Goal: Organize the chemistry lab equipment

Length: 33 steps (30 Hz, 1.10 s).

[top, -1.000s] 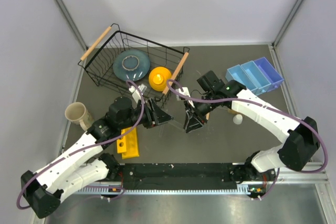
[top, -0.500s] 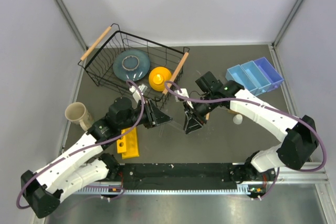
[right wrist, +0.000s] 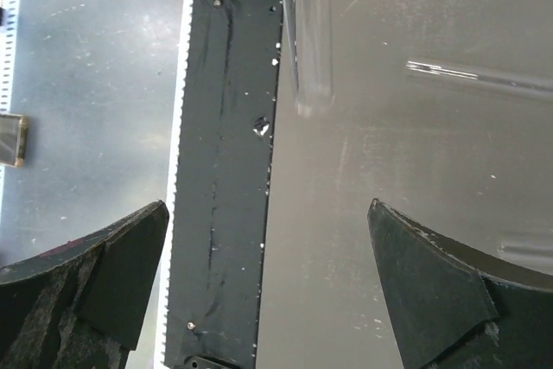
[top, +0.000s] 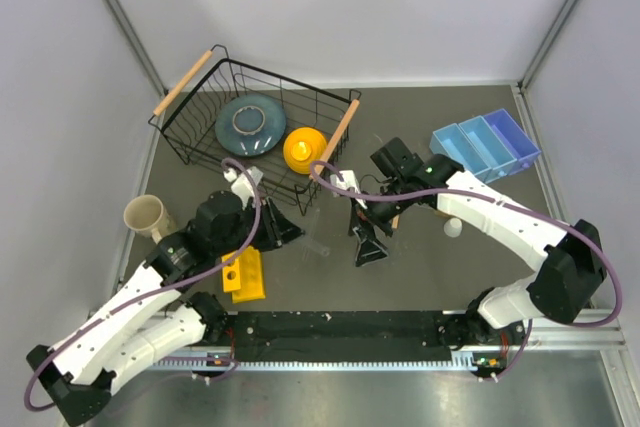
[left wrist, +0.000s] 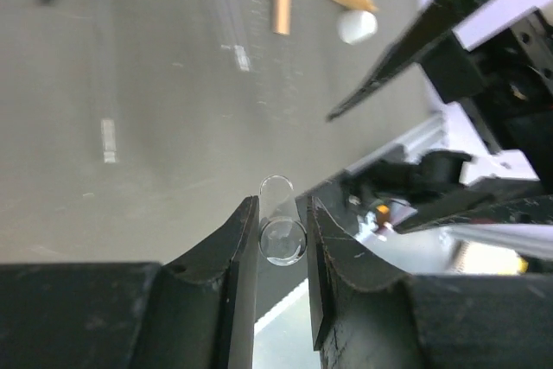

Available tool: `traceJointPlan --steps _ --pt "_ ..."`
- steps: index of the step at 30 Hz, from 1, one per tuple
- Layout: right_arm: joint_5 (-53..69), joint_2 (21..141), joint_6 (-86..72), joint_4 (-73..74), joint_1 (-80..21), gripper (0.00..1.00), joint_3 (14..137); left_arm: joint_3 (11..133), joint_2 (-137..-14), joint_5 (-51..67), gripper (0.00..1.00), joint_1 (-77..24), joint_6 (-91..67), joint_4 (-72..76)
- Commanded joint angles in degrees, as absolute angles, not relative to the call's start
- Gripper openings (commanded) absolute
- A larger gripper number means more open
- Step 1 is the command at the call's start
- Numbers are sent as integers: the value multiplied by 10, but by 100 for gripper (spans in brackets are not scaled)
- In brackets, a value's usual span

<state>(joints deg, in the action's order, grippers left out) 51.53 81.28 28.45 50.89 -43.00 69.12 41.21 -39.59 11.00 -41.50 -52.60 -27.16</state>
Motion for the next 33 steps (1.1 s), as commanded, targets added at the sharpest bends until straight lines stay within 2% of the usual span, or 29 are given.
traceJointPlan --steps 1,5,11,33 --pt "471 795 303 512 -434 99 707 489 -395 -33 4 -390 -424 -456" --pt "426 782 309 512 -422 99 696 529 -410 -109 4 -364 -376 -536" --pt "441 768 310 510 -385 99 686 553 -444 -191 5 -345 -338 -572" --pt "453 770 305 512 -375 99 683 565 -493 -233 5 -324 -283 -534"
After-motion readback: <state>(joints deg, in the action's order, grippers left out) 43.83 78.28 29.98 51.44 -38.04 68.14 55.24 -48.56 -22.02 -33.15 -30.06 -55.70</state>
